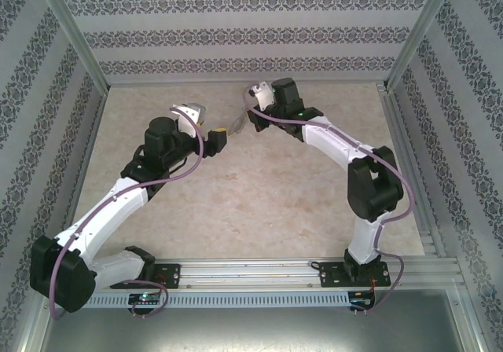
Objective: Put the keys on the keyring
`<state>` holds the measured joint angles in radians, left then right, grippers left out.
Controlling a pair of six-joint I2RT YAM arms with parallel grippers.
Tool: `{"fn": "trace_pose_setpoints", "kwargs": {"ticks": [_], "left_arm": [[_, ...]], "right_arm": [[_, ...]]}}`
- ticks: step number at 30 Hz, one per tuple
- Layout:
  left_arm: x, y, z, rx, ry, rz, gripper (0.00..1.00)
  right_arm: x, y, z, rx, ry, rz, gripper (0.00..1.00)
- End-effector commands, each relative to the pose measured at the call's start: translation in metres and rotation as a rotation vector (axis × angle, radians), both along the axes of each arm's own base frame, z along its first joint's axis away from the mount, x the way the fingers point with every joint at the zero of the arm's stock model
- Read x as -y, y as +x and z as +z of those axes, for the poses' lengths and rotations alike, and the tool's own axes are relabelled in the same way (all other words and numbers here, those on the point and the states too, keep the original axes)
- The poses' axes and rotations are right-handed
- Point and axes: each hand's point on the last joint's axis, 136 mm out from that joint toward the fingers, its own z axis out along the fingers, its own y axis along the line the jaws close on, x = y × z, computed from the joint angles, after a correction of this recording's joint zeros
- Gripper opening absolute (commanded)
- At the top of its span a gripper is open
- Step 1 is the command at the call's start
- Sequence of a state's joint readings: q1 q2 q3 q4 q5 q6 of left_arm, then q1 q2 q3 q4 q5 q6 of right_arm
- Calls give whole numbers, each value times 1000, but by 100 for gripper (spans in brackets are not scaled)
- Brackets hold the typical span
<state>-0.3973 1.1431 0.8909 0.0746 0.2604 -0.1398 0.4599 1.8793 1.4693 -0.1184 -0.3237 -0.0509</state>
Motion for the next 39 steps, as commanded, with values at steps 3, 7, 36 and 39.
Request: {"fn": "trace_pose_setpoints", "kwargs": {"ticks": [3, 7, 36, 39], "left_arm": [[-7, -5, 9, 13, -18, 13, 84], [-2, -4, 11, 7, -25, -8, 84], [8, 5, 9, -30, -35, -37, 85], [10, 7, 8, -38, -46, -40, 85]], "right_arm": [[6, -29, -51, -119, 33, -28, 0], [14, -60, -77, -177, 7, -36, 0], [10, -205, -115, -442, 73, 168, 58], [25, -206, -102, -423, 110, 127, 60]]}}
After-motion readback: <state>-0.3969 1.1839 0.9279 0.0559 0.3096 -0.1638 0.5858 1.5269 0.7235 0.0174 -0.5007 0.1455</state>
